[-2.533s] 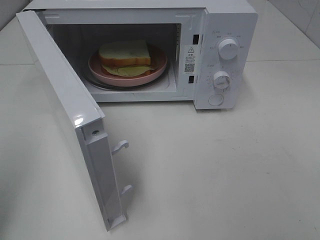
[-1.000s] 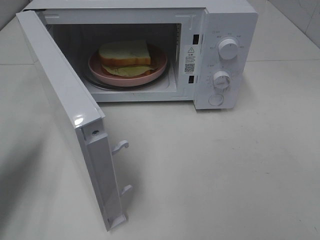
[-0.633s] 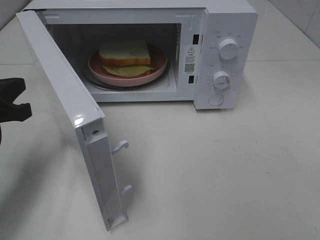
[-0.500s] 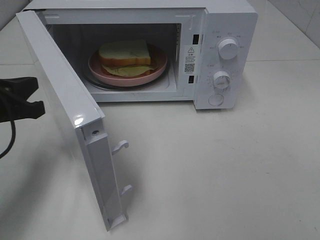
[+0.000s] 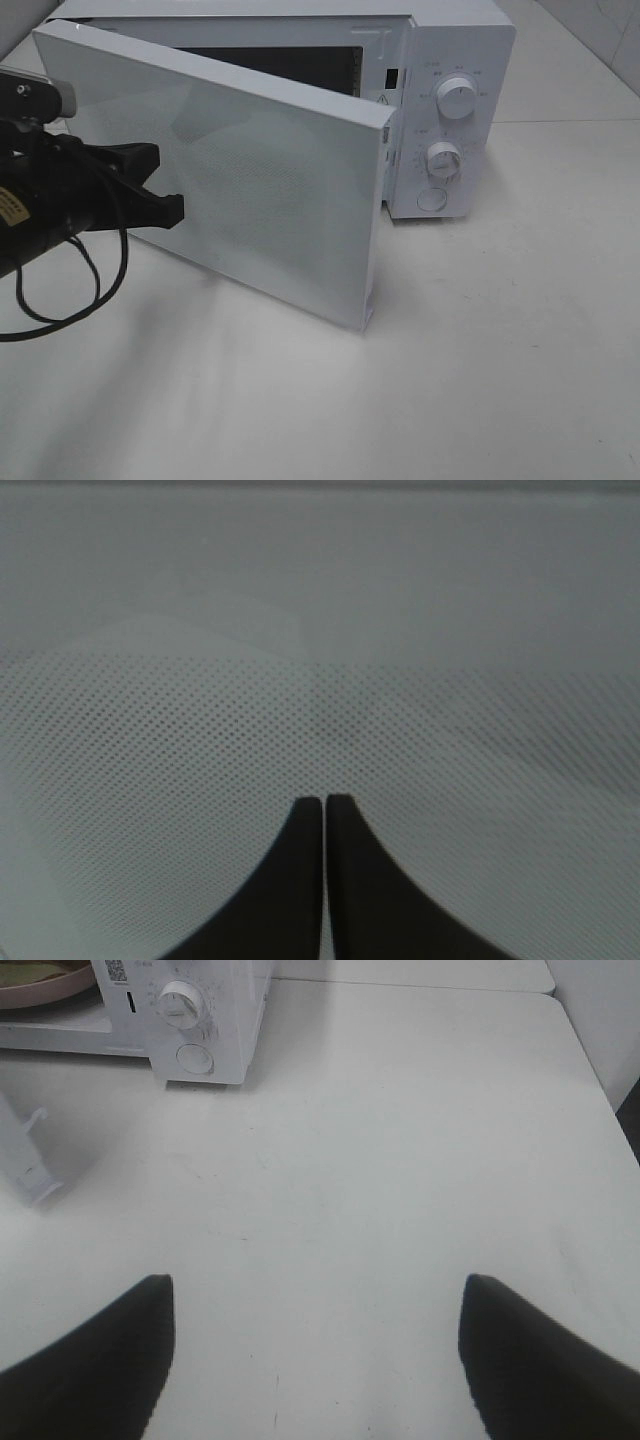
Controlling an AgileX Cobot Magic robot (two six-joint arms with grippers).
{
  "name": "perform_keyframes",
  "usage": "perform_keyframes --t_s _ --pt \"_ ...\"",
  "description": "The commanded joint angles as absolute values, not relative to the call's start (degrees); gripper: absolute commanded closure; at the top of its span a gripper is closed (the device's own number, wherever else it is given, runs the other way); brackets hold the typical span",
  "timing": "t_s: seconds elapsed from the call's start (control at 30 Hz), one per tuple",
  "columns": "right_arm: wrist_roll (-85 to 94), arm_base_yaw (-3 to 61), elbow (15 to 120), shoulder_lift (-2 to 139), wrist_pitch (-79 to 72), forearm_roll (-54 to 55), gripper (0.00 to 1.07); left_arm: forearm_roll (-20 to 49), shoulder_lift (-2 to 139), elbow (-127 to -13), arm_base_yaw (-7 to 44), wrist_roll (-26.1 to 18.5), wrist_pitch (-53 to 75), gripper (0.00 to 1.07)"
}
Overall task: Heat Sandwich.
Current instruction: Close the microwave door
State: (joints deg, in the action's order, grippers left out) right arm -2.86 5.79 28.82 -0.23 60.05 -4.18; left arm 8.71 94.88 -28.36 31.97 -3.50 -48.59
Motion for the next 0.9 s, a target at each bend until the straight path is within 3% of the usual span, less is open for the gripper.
perform_keyframes --t_s 0.03,0.33,0.9 --pt "-3.2 5.5 28.9 -1.7 59.6 -4.7 0.31 12.0 96.0 -30.7 34.7 -4.0 -48.1 1.06" --pt "-3.2 5.5 28.9 -1.7 59.6 -4.7 0.31 15.0 99.2 -38.4 40.2 -8.5 -43.0 1.06" --pt "-3.3 5.5 28.9 -1.6 59.6 -4.7 0.31 17.4 105.7 -52.2 44.2 -8.5 -37.7 1.06"
